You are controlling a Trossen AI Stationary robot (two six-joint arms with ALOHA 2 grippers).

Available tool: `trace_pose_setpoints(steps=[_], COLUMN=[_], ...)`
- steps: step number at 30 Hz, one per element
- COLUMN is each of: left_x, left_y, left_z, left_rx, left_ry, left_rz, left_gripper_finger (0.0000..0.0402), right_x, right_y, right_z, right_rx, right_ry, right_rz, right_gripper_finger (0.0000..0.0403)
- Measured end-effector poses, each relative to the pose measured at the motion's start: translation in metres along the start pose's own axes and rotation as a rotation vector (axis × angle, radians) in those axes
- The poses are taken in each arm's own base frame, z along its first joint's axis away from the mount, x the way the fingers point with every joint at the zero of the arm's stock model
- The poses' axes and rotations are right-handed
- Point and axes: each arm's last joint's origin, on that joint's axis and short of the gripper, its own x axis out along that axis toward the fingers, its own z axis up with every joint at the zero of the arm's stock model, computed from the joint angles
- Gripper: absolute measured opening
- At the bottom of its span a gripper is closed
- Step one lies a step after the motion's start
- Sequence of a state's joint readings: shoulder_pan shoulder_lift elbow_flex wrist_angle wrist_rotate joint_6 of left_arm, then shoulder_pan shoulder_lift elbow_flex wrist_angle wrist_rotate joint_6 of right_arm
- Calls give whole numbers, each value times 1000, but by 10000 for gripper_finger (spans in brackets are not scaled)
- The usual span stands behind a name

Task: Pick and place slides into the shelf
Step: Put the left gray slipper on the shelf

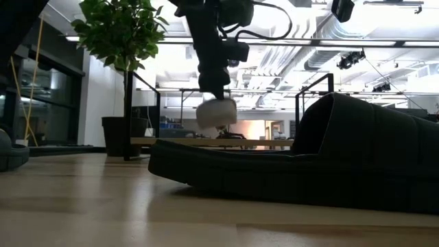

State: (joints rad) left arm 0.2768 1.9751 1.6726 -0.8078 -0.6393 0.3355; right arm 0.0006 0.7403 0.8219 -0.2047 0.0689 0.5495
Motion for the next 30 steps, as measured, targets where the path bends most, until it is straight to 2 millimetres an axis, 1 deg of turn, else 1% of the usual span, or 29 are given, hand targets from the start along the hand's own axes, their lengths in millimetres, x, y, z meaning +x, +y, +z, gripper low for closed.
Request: trace_pose_setpoints(steps=[4,14,18,25,30], left_x=[0,-2,-20,-63,-91], left_y=[0,1,8,21,25], left_z=[0,1,8,27,31], left_rx=[-3,-23,-59,-80,-135], left_ry=[2,1,-30,-126,-147], left_rz=[8,7,22,42,15], left_gripper_finger=[101,101,101,101,101], right_x=[0,0,0,0,0], right_y=[0,1,0,1,1], right_z=[0,0,0,0,-1], right_rx=[0,0,0,-9,-16], right_ry=[2,11,11,11,27], right_rz=[3,16,17,19,47], right_gripper_finger=[0,0,0,0,0])
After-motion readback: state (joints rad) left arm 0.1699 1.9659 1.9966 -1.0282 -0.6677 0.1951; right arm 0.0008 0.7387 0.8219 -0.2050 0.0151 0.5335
